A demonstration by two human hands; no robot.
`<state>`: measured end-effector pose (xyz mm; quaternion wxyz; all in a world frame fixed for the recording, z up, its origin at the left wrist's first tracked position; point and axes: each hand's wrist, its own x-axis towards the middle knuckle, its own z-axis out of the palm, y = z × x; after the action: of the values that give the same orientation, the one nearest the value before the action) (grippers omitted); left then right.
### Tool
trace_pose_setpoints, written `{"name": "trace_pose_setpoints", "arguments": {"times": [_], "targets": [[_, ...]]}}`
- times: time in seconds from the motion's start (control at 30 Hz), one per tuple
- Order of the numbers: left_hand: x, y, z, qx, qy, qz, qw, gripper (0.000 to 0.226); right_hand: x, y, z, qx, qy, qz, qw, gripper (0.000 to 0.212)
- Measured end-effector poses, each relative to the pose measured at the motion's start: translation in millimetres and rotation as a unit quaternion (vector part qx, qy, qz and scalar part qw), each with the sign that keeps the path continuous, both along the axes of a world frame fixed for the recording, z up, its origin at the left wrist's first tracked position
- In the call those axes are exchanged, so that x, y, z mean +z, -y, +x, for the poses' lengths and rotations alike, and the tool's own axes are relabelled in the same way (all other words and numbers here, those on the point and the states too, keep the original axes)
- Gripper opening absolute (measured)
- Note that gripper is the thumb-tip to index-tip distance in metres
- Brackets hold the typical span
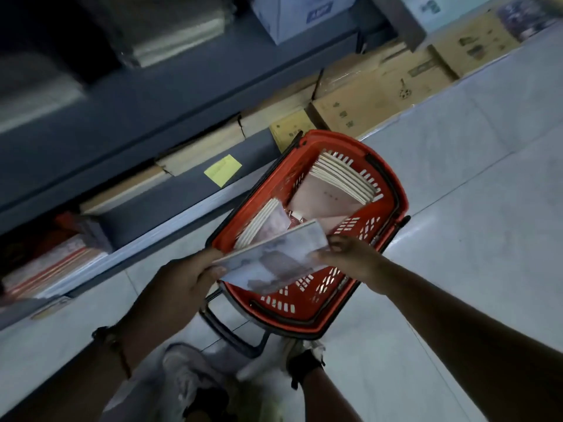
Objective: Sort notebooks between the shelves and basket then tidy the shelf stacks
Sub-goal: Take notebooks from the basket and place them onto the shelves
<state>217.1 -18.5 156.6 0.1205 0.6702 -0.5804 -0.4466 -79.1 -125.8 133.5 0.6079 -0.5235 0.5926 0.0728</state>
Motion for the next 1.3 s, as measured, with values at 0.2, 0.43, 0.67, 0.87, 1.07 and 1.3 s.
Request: {"name": "trace_pose_setpoints", "arguments": {"times": [0.2,0.43,0.67,0.87,1.07,1.3], "targets": [[120,-2,23,0.062,-0.086,0.012,0.994,0.016,127,-46,18,-0.102,0.063,-0.027,0.992,0.019],[282,-25,62,0.244,-0.194,-0.017,0.95,0.012,303,-80,69,-0.153,0.145,-0.082,0.974,0.024],[398,-83,96,0.258,-0.25,0.003,0.933,0.025,441,-81,150,-0.098,0.237,-0.172,0.951,0.025],[451,-121,119,0.309,-0.282,-0.031,0.908,0.051,520,-83,228,-0.012,0.304,-0.208,0.93,0.023],[523,-152,164,0.39,-0.271,-0.166,0.864,0.059,607,-94,287,0.086,0.357,-0.255,0.894,0.02],[589,-185,208,0.459,-0.333,-0.306,0.765,0.08,679,-116,336,0.201,0.41,-0.285,0.843,0.035]]}}
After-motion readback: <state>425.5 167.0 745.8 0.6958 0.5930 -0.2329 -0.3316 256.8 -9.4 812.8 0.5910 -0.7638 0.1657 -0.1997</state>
